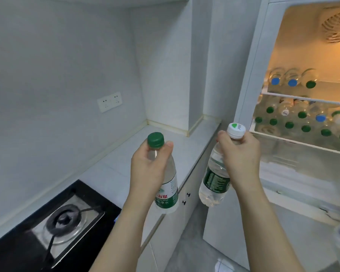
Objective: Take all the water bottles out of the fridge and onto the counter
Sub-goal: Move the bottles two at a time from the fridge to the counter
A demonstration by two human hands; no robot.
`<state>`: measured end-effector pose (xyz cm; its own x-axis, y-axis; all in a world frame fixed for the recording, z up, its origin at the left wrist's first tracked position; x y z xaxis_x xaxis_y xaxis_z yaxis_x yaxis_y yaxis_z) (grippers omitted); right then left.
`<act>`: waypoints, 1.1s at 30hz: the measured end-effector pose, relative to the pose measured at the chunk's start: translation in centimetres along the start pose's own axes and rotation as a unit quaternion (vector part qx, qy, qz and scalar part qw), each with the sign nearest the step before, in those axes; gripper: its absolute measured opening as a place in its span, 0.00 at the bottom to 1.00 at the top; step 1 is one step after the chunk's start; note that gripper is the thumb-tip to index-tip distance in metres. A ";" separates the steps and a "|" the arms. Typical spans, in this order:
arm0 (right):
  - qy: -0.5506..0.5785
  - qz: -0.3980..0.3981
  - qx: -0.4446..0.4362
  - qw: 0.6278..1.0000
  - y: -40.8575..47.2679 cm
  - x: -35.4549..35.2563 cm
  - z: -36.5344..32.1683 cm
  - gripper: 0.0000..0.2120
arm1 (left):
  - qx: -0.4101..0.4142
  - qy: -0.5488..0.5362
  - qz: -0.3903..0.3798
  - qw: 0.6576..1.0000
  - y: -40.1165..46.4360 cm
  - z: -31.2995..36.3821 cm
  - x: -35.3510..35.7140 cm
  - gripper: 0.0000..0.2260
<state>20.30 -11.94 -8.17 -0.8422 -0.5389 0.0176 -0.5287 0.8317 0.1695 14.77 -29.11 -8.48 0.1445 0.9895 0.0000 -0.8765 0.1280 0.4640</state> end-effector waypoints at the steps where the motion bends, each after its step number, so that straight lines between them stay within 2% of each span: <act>1: 0.003 -0.019 0.014 1.000 -0.4 0.2 0.3 0.11 | -0.006 0.002 0.008 1.000 -0.7 0.0 -0.6 0.05; 6: -0.005 -0.122 0.063 0.991 -4.2 2.4 3.1 0.11 | -0.062 0.038 0.006 0.997 -5.2 -0.8 -3.8 0.03; 10: -0.006 -0.198 0.100 0.975 -8.9 5.2 4.4 0.10 | -0.124 0.045 0.061 0.989 -9.3 -1.4 -8.4 0.02; 13: -0.007 -0.251 0.126 0.960 -12.4 7.1 4.4 0.08 | -0.167 0.048 0.064 0.983 -11.6 -0.5 -11.7 0.08; 16: -0.005 -0.301 0.130 0.945 -15.8 8.9 3.4 0.07 | -0.189 0.055 0.060 0.979 -13.2 1.3 -14.6 0.07; 18: 0.000 -0.334 0.128 0.934 -18.1 9.9 2.5 0.08 | -0.200 0.053 0.096 0.974 -14.1 2.5 -16.7 0.06; 23: 0.003 -0.401 0.107 0.910 -26.2 12.3 -0.2 0.07 | -0.202 -0.018 0.226 0.953 -18.0 6.2 -24.5 0.06; 28: 0.000 -0.444 0.101 0.891 -35.9 13.9 -2.7 0.07 | -0.185 -0.015 0.260 0.948 -23.6 10.3 -31.8 0.08; 33: 0.002 -0.500 0.093 0.861 -47.7 14.8 -5.4 0.07 | -0.156 0.003 0.336 0.929 -30.7 14.3 -40.4 0.07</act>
<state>33.60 -60.34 -10.72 0.0441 -0.9981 -0.0419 -0.9974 -0.0416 -0.0591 42.39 -73.99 -10.01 -0.4852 0.8530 0.1922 -0.8582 -0.5067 0.0821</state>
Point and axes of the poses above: each hand's wrist, its own y-axis towards the middle knuckle, its own x-axis out of the palm, z = x × y, the point moved 1 cm from there along y, towards the middle knuckle, and after that the axes turned 12 degrees about x, right-handed, at the moved point
